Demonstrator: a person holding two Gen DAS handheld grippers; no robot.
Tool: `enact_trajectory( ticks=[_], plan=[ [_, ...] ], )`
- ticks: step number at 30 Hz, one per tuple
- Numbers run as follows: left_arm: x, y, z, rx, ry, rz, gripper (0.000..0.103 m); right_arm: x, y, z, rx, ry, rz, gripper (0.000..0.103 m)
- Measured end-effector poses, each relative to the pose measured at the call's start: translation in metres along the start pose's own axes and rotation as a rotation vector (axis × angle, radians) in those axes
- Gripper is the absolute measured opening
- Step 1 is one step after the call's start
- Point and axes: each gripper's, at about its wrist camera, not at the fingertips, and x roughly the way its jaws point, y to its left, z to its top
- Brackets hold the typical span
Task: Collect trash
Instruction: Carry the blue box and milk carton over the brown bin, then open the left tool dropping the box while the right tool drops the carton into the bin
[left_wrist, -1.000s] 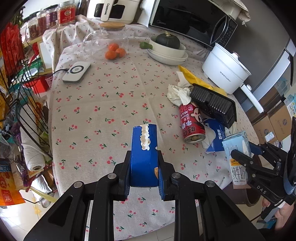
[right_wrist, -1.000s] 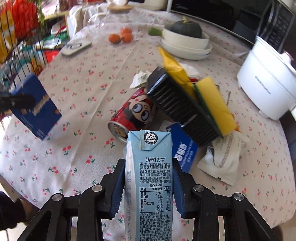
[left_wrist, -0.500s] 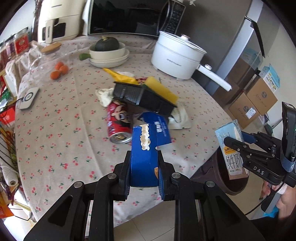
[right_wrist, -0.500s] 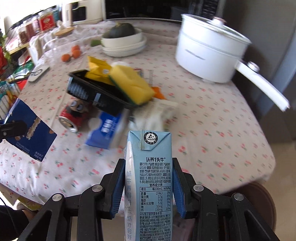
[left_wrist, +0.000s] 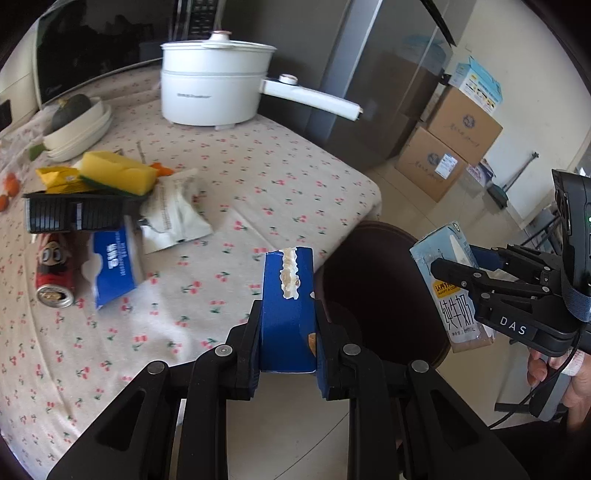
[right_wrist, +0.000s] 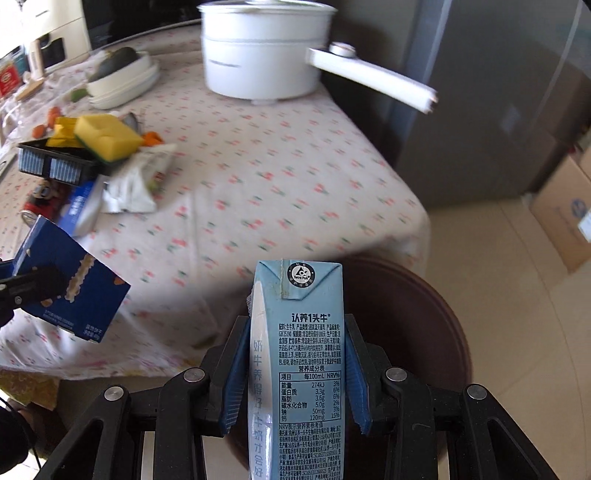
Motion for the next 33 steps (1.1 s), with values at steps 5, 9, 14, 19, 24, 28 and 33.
enact_trajectory(
  ticks=[5,9,14,19,24,28,33],
  plan=[
    [0.028,-0.035,0.001,0.032,0.013,-0.067,0.025,-0.001,-0.043,-0.022,0.07,0.034,-0.041,0.041],
    [0.049,-0.051,0.002,0.05,0.021,-0.081,0.025,-0.001,-0.063,-0.029,0.117,0.047,-0.053,0.041],
    [0.064,-0.055,0.003,0.076,0.024,-0.082,0.025,0.004,-0.079,-0.038,0.142,0.074,-0.073,0.041],
    [0.066,-0.053,0.002,0.091,0.035,0.041,0.075,0.007,-0.085,-0.042,0.157,0.086,-0.08,0.041],
    [0.058,-0.031,0.003,0.042,0.036,0.108,0.082,0.01,-0.086,-0.04,0.169,0.096,-0.078,0.041],
    [0.051,-0.011,-0.002,0.015,0.05,0.157,0.085,0.014,-0.082,-0.036,0.166,0.099,-0.081,0.041],
    [0.033,0.014,-0.006,-0.008,0.044,0.201,0.088,0.022,-0.074,-0.032,0.144,0.113,-0.089,0.041]
  ],
)
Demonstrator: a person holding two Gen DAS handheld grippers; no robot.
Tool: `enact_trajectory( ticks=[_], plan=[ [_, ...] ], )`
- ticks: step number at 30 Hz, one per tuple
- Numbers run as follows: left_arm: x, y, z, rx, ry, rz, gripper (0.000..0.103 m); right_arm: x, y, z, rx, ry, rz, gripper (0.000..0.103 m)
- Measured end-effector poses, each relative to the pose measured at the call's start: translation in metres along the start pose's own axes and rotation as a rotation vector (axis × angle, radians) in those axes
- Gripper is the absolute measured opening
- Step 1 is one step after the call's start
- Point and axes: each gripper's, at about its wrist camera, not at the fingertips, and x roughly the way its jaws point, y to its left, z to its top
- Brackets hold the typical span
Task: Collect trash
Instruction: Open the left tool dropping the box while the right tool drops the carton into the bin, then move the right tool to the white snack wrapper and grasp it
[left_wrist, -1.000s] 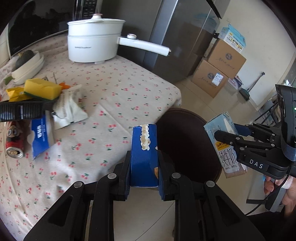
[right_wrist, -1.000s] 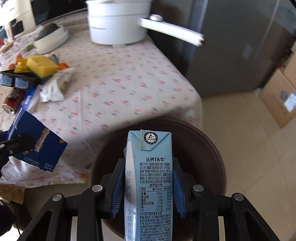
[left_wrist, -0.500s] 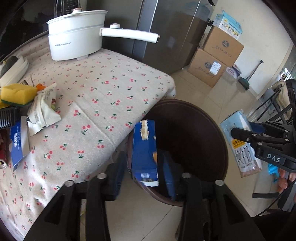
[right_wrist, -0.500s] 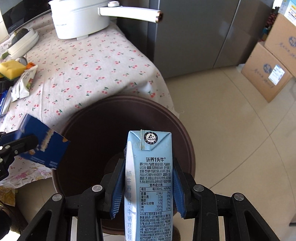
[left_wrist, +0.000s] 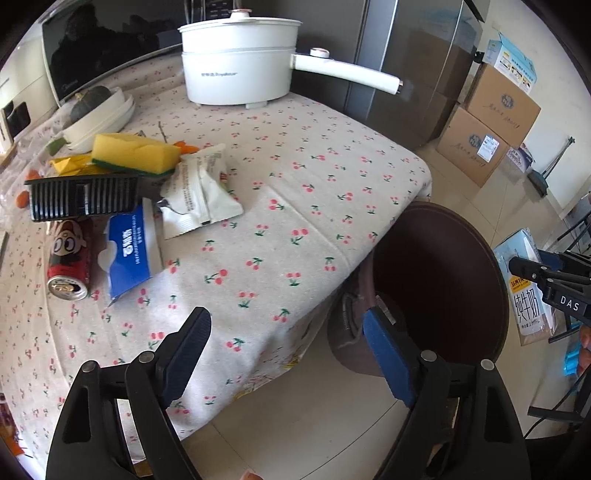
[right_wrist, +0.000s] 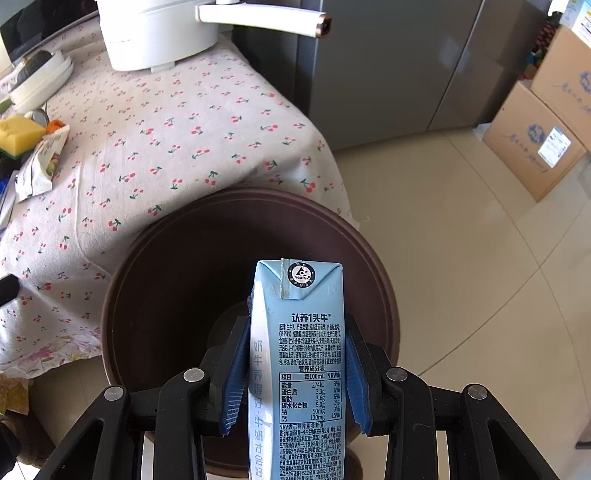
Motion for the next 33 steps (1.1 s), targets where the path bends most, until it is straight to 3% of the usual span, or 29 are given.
enact_trajectory(
  ticks=[12,14,16,22,33],
  plan=[
    [-0.03,0.067,-0.013,-0.073,-0.021,0.066,0.09,0.014,0.013,0.012,0.008,0.006,-0.042,0.042],
    [-0.034,0.077,-0.015,-0.089,-0.021,0.074,0.09,0.016,0.015,0.014,0.01,0.011,-0.071,0.049],
    [-0.038,0.087,-0.018,-0.104,-0.021,0.081,0.09,0.017,0.018,0.015,0.003,0.013,-0.084,0.066],
    [-0.046,0.114,-0.024,-0.143,-0.023,0.103,0.09,0.013,0.035,0.021,0.0,0.0,-0.041,0.075],
    [-0.059,0.158,-0.036,-0.219,-0.025,0.132,0.09,0.004,0.084,0.033,-0.051,-0.024,0.01,0.08]
  ],
)
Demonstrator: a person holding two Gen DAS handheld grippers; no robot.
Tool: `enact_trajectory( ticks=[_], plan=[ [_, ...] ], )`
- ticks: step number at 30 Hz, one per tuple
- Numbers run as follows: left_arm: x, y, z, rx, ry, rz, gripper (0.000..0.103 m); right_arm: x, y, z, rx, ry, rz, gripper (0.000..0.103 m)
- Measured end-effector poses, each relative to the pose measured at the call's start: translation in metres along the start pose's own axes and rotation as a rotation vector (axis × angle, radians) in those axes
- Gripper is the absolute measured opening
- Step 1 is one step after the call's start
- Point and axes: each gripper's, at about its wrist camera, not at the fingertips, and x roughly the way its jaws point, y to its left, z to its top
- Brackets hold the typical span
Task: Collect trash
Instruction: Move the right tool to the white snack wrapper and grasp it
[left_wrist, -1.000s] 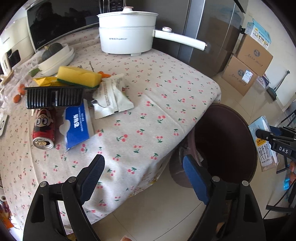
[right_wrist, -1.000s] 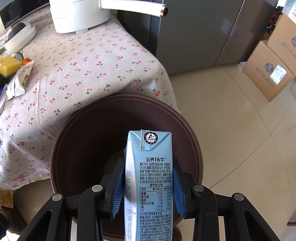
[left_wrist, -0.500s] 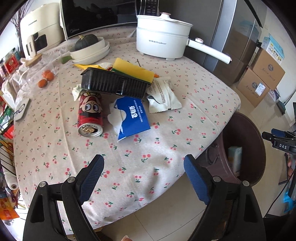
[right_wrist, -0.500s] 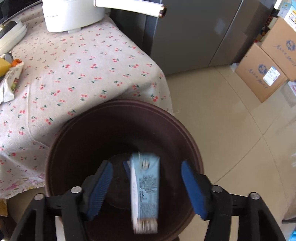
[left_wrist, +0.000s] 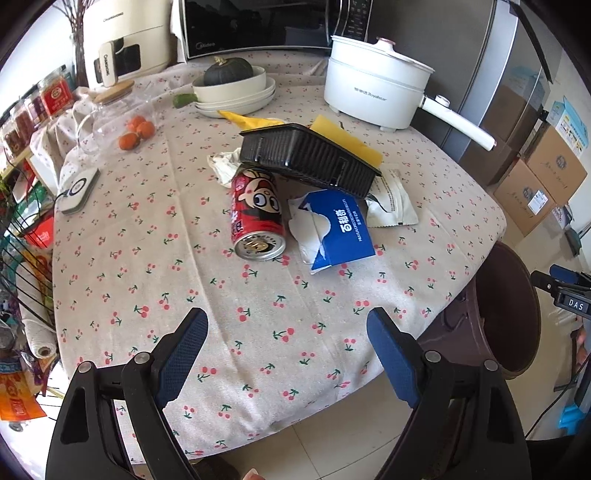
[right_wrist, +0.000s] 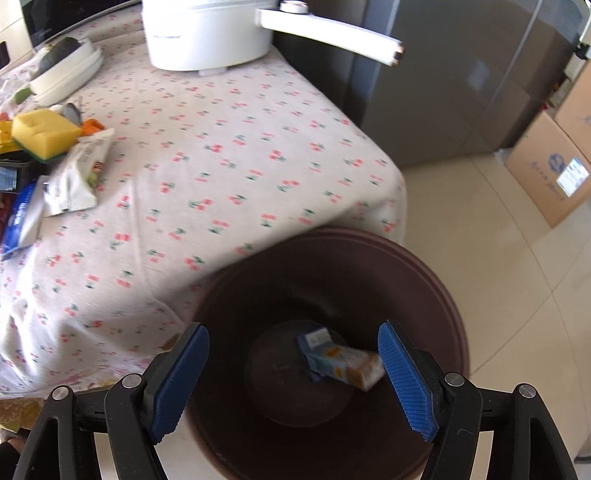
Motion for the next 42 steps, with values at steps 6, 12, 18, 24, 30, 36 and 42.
enact_trajectory(
  ticks=[6,12,18,24,30,36,42],
  plan=[
    [-0.004,0.023,0.001,-0.039,-0.003,0.011,0.09,-0.005,0.031,0.01,-0.016,-0.016,0.046,0.081],
    [-0.005,0.044,0.0,-0.068,-0.002,0.034,0.09,-0.008,0.064,0.02,-0.034,-0.028,0.099,0.081],
    [-0.005,0.066,0.0,-0.077,-0.009,0.086,0.098,-0.005,0.098,0.029,-0.04,-0.03,0.145,0.082],
    [-0.005,0.089,0.002,-0.113,-0.006,0.106,0.1,0.006,0.133,0.04,-0.056,-0.025,0.168,0.084],
    [-0.002,0.107,0.004,-0.156,0.016,0.102,0.1,0.029,0.157,0.055,-0.067,-0.024,0.17,0.084],
    [0.002,0.121,0.007,-0.209,0.028,0.092,0.1,0.057,0.173,0.075,-0.038,-0.034,0.177,0.084],
    [0.003,0.13,0.01,-0.272,0.034,0.064,0.1,0.084,0.191,0.088,-0.019,-0.035,0.173,0.082]
  ],
)
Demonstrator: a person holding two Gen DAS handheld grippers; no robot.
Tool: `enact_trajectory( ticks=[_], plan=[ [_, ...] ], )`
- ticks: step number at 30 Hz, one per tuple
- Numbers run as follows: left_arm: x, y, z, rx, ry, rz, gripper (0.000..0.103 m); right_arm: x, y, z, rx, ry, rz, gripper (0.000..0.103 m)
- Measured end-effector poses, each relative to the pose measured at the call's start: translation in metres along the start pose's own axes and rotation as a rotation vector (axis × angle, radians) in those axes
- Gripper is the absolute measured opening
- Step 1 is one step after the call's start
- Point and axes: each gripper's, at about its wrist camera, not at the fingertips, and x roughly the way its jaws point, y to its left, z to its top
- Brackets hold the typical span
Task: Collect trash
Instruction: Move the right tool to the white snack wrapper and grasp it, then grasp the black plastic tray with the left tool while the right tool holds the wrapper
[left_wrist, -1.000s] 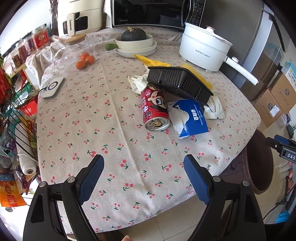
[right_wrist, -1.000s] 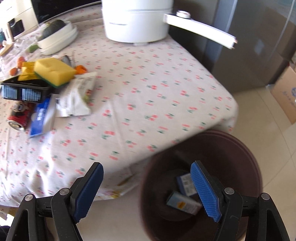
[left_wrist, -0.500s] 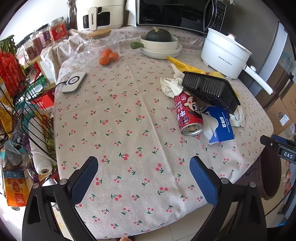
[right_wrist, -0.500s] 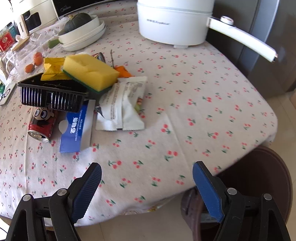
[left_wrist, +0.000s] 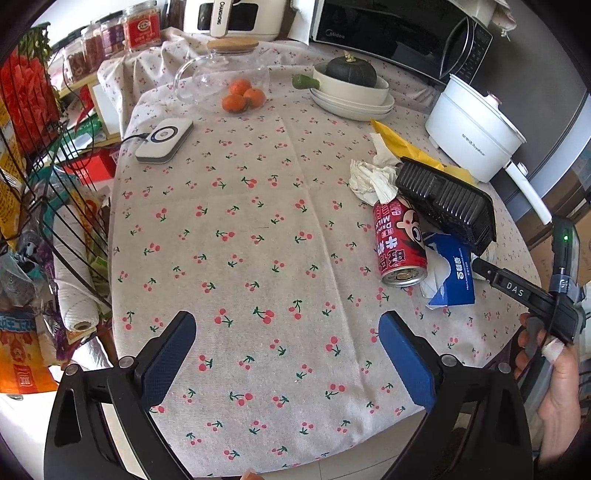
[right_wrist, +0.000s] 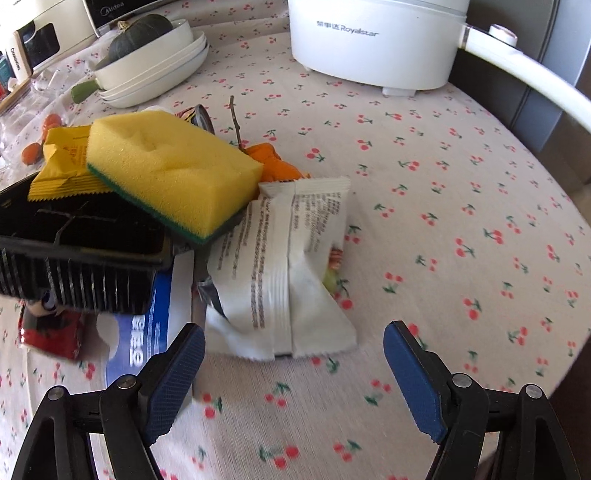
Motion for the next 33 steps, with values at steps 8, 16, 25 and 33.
enact_trajectory(
  ticks=[8,16,25,33],
  plan=[
    [0.002,-0.009,0.003,0.006,0.002,-0.009,0.1,0.014,0.0,0.005,0.006,-0.018,0.005,0.061],
    [0.005,-0.025,0.002,0.033,0.006,-0.01,0.1,0.001,-0.012,0.0,-0.012,-0.006,0.002,0.043],
    [0.008,-0.051,0.011,0.031,-0.007,-0.059,0.1,-0.038,-0.041,-0.011,-0.008,0.0,0.005,0.043],
    [0.008,-0.102,0.033,-0.018,-0.064,-0.24,0.099,-0.067,-0.07,-0.023,-0.01,-0.008,0.0,0.043]
  ],
)
